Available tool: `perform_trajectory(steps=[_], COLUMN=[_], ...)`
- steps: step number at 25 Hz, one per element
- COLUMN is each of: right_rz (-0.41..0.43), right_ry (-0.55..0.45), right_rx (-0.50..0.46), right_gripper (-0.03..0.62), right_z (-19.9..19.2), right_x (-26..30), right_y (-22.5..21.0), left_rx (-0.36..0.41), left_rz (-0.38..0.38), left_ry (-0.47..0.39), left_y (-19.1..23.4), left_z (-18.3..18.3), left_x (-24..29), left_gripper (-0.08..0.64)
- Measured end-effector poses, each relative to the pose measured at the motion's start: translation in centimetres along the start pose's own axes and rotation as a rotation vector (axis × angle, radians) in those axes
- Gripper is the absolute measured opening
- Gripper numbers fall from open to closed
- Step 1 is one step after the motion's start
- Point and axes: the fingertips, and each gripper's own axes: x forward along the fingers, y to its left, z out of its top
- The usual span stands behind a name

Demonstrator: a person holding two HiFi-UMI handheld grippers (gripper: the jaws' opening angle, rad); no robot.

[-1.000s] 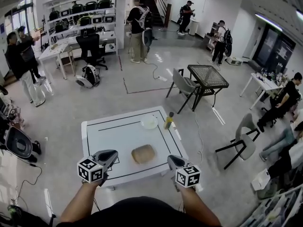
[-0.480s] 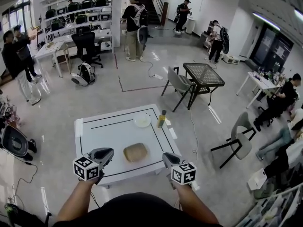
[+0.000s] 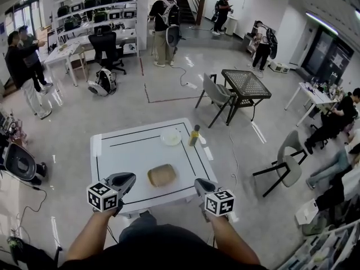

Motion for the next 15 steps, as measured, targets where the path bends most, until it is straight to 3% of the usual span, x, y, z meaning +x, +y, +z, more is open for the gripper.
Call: perform_trajectory(steps=[15], right_rz=[-0.002], right_ry=[0.024], right_rx=[0.076], right_gripper=[0.044], right_z=[-0.7], right_x=[4.5], right_y=[-2.9], left_rx=[-0.013], left_rz=[-0.004], left_ry=[0.025], left_y=[4.0], left_z=[0.7], left_x=[3.6], left_gripper=[0.034])
